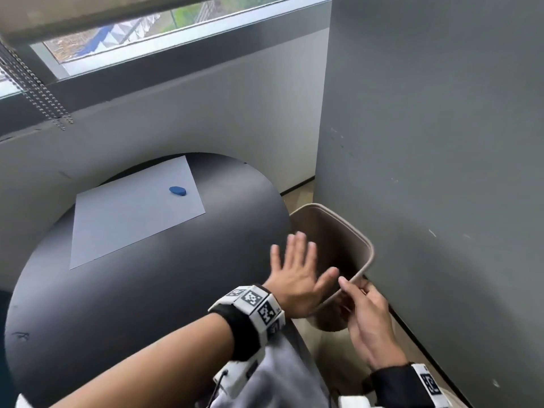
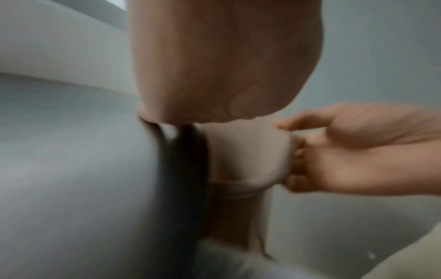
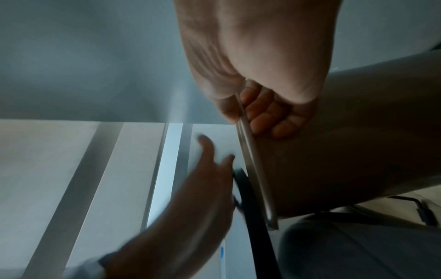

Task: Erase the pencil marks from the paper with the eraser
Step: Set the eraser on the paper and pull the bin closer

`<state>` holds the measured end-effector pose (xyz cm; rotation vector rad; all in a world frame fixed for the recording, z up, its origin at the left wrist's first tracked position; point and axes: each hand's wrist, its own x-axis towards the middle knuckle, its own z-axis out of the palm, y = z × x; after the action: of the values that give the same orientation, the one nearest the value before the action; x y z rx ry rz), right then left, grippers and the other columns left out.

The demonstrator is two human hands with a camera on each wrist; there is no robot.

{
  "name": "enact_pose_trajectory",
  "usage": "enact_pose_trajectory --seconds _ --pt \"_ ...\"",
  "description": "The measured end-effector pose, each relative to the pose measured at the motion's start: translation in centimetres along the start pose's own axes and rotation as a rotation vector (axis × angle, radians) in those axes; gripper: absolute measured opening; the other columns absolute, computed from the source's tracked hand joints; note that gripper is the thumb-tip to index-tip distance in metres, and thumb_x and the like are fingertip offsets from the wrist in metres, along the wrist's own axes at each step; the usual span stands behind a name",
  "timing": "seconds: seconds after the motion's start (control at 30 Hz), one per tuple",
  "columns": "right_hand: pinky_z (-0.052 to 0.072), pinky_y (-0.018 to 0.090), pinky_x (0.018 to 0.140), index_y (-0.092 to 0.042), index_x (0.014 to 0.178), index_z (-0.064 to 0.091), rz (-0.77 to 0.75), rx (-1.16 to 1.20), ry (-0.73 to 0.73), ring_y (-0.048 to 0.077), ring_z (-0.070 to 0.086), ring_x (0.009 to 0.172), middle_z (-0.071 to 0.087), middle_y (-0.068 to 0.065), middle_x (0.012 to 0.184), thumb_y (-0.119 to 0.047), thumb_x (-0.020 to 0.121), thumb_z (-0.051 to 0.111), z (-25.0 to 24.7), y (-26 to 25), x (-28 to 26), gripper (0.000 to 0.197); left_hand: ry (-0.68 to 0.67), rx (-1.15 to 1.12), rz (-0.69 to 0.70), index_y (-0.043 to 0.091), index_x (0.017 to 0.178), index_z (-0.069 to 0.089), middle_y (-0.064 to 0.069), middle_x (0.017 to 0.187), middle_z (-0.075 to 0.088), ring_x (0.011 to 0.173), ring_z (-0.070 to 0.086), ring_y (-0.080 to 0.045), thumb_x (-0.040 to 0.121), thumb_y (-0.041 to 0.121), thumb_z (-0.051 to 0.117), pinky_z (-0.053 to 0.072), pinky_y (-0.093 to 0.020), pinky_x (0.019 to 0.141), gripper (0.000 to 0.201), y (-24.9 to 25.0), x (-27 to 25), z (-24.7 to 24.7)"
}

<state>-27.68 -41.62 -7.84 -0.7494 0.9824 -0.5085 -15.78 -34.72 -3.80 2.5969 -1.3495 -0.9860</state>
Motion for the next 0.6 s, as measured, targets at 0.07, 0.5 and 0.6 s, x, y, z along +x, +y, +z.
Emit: enact_pose_trajectory --seconds 0.07,0.5,0.6 --pt "0.054 0.034 0.063 -0.011 0.084 0.052 0.066 -0.014 0.036 0.02 0.061 0.069 0.062 0.01 0.074 -0.003 0.093 0.058 -0.1 -0.3 1.1 0.013 -0.019 -0.057 0.085 0.015 0.159 -0.004 -0.004 0.164 -0.019 0.145 -0.03 -0.015 0.099 0.063 0.013 -0.018 -0.047 0.118 0.078 1.1 -0.2 -1.0" --pt "0.056 0.042 0.041 -0.003 0.076 0.046 0.248 -0.322 0.419 0.036 0.06 0.07 0.054 0.023 0.087 0.017 0.085 0.052 -4.5 4.7 13.3 0.022 0.025 0.029 -0.416 0.019 0.157 -0.011 -0.008 0.162 -0.024 0.15 -0.014 -0.037 0.104 0.045 0.033 0.015 -0.065 0.115 0.073 -6.2 0.7 -5.2" --pt "0.055 0.049 0.062 0.006 0.091 0.051 0.304 -0.345 0.415 0.033 0.055 0.062 0.052 0.021 0.077 0.02 0.085 0.048 -4.9 5.5 14.5 0.016 0.037 0.054 -0.423 0.018 0.157 -0.011 -0.01 0.162 -0.023 0.15 -0.013 -0.038 0.105 0.044 0.032 0.017 -0.065 0.114 0.072 -5.9 0.8 -5.1"
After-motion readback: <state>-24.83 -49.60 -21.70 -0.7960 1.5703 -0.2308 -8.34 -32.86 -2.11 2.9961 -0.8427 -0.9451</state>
